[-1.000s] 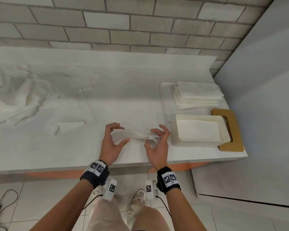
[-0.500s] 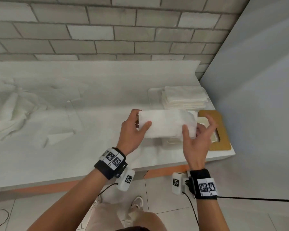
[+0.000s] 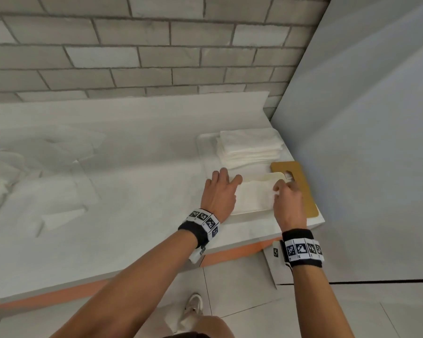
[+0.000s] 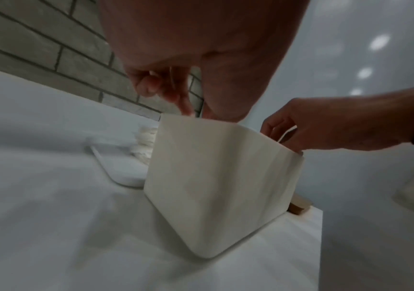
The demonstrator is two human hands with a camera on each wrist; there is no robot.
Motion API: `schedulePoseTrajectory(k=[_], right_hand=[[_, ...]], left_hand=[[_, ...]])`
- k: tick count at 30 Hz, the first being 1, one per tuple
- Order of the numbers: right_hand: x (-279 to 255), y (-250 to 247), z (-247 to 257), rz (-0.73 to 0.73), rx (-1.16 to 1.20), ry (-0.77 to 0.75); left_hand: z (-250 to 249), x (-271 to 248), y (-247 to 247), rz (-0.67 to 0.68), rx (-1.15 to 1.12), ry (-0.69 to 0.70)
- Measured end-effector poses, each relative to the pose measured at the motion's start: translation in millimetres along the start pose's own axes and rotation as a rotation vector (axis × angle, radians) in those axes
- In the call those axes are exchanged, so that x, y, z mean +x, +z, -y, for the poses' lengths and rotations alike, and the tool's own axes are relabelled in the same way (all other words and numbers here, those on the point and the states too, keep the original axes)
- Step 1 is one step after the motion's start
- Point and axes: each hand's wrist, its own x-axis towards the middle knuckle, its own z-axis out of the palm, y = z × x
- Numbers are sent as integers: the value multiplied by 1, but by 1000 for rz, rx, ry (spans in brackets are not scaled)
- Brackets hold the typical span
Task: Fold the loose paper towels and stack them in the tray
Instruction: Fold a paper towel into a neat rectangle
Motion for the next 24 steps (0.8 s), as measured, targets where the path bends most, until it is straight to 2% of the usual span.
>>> schedulePoseTrajectory(k=[3, 4, 6, 7, 8, 9, 11, 13, 14, 16, 18, 21, 23, 24], right_hand=[[-4, -9, 21, -41, -18, -50], [-6, -10, 30, 30, -9, -83], [-10, -11, 45, 310, -61, -82], [-11, -12, 50, 427, -122, -67], [-13, -11, 54, 465, -166, -59], [-16, -12, 59, 432, -187, -58], [-26, -13, 76, 197, -130, -91], [-43, -14, 104, 4, 47, -133], [-51, -15, 122, -17, 149, -142], [-67, -8, 162, 33, 313, -154], [-79, 10, 202, 106, 399, -196], [-88, 50, 261, 251, 427, -217], [-89, 76, 302, 349, 450, -198], [-89, 89, 324, 376, 451, -197]], left_hand=[[-3, 3, 0, 15, 127, 43], [-3, 2, 2, 51, 156, 37], [2, -2, 1, 107, 154, 26], [7, -5, -3, 87, 113, 34], [14, -12, -11, 56, 45, 35], [25, -18, -21, 26, -21, 22], [59, -37, -45, -49, -107, -40], [105, -61, -73, -136, -171, -148], [133, -75, -87, -181, -193, -215], [195, -106, -111, -240, -180, -353], [257, -137, -132, -232, -93, -498], [330, -177, -150, -128, -24, -690], [357, -200, -149, -10, -34, -736], [364, -211, -144, 43, -31, -715]])
